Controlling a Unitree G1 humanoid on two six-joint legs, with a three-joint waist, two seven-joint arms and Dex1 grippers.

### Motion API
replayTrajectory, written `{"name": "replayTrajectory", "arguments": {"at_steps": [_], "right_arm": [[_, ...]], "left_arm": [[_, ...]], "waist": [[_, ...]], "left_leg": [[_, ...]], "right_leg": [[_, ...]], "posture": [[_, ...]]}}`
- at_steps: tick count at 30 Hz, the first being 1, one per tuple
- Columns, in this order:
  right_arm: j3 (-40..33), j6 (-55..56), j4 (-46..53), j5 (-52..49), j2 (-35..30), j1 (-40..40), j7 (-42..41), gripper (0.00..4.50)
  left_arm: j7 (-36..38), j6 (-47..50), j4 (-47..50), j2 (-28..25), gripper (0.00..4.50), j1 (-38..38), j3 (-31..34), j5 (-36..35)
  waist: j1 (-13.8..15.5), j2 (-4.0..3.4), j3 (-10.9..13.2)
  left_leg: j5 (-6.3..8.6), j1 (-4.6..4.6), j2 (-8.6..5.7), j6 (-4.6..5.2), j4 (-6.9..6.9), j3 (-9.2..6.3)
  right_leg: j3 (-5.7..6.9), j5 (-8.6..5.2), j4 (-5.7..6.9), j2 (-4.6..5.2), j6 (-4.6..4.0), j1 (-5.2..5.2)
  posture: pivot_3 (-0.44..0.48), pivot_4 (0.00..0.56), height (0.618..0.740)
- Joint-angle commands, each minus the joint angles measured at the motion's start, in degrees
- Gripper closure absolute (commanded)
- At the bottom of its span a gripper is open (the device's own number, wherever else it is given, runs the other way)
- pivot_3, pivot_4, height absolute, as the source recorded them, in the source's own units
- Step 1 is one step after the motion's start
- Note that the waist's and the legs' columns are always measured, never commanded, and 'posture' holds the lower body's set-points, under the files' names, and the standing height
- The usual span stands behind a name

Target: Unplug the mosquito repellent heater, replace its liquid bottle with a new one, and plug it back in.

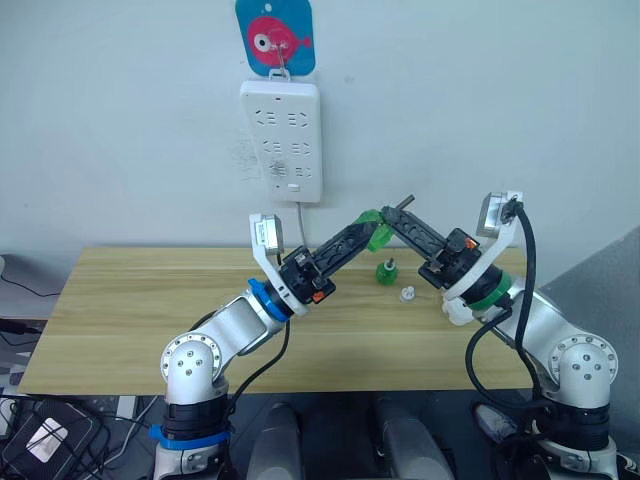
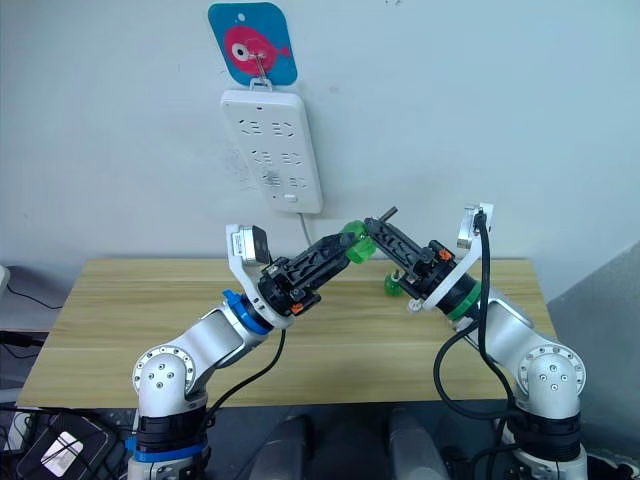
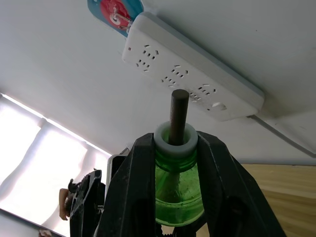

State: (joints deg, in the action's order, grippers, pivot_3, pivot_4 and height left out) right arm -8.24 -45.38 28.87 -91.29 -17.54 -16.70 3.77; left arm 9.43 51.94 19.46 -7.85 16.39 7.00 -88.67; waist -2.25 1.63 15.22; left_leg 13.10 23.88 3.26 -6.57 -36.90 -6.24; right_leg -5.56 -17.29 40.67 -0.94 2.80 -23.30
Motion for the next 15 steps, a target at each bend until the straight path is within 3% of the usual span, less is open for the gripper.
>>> {"name": "replayTrajectory", "arguments": {"at_steps": [1,4,15], "right_arm": [[0.4,1.0,1.8,-0.4,-0.9,1.0,-2.3,3.71],[0.8,1.1,1.9,-0.3,-1.4,1.7,-3.5,3.71],[2.3,2.1,2.7,-1.1,-2.0,1.5,-4.4,3.71]], "left_arm": [[0.6,-1.4,0.9,0.0,0.07,0.5,-0.8,-0.2],[1.2,-1.4,0.7,-0.3,0.70,0.5,-1.4,-0.9],[3.1,-0.1,0.7,-2.7,3.64,-0.3,-3.2,-3.5]], "waist": [[0.1,0.00,0.0],[0.2,-0.01,0.0],[0.3,-0.06,-0.1]], "left_leg": [[0.00,0.00,0.00,0.00,0.01,0.00],[0.00,0.01,0.00,0.00,0.00,0.00],[0.00,0.02,0.00,0.00,0.02,0.01]], "right_leg": [[0.00,0.00,-0.01,0.00,0.00,0.00],[0.00,0.00,-0.03,0.00,0.00,0.00],[-0.01,0.00,-0.06,0.00,0.00,0.00]], "posture": [[-0.013,0.202,0.740],[-0.013,0.199,0.740],[-0.016,0.193,0.740]]}}
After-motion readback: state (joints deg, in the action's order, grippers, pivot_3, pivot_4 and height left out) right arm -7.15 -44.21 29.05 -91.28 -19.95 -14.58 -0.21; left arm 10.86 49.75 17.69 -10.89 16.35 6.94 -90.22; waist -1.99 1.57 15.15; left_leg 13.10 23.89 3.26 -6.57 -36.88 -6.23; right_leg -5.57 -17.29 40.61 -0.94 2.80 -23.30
